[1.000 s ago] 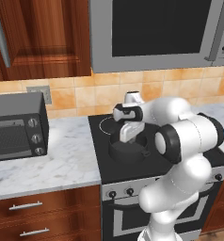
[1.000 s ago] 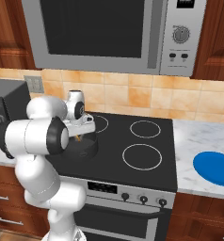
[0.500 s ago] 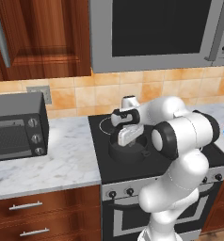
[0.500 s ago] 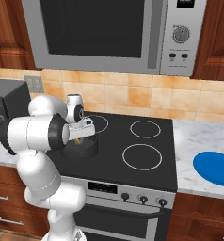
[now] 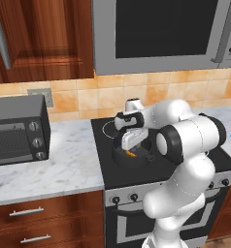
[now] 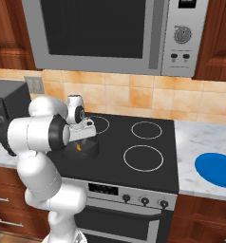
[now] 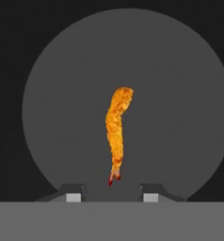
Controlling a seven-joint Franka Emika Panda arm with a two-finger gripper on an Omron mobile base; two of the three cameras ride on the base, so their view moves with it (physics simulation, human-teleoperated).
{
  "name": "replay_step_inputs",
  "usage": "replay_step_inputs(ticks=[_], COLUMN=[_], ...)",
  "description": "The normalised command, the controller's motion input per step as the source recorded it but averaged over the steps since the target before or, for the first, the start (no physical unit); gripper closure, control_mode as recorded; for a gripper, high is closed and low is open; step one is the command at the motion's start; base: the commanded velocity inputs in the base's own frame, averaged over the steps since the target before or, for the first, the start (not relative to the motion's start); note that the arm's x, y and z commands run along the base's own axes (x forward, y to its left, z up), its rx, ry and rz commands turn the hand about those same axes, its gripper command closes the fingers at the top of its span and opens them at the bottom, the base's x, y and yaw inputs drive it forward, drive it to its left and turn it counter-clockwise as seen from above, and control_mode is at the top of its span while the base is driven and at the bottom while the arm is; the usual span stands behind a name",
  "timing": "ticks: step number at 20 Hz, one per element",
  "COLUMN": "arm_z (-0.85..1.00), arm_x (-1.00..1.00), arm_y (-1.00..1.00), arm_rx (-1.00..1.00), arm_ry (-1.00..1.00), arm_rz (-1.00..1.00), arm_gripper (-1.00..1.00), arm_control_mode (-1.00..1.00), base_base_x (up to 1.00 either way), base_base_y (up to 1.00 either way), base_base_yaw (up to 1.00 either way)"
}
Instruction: Retrieve the frozen meat and place it in the pot on a burner. Then turn the burner on.
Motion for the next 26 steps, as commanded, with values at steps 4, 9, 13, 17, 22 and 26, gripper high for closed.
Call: replay_step_inputs(ticks=[4,9,13,17,22,26], arm_z=[0.00,0.13,0.66,0.49,0.21,0.34], arm_x=[0.00,-0.05,-0.30,-0.54,-0.67,-0.91], arm_y=[0.00,0.00,-0.01,-0.14,-0.94,-0.54], arm_rx=[0.00,-0.01,0.01,0.04,0.12,0.00], arm_ry=[0.03,0.02,-0.10,-0.09,-0.04,-0.18], arm_rz=[-0.01,-0.02,-0.03,-0.09,-0.37,-0.32], arm_gripper=[-1.00,-1.00,-1.00,-1.00,-1.00,-1.00], arm_control_mode=[-1.00,-1.00,-1.00,-1.00,-1.00,-1.00], base_base_x=[0.00,0.00,0.00,0.00,0.00,0.00], base_base_y=[0.00,0.00,0.00,0.00,0.00,0.00], base_base_yaw=[0.00,0.00,0.00,0.00,0.00,0.00])
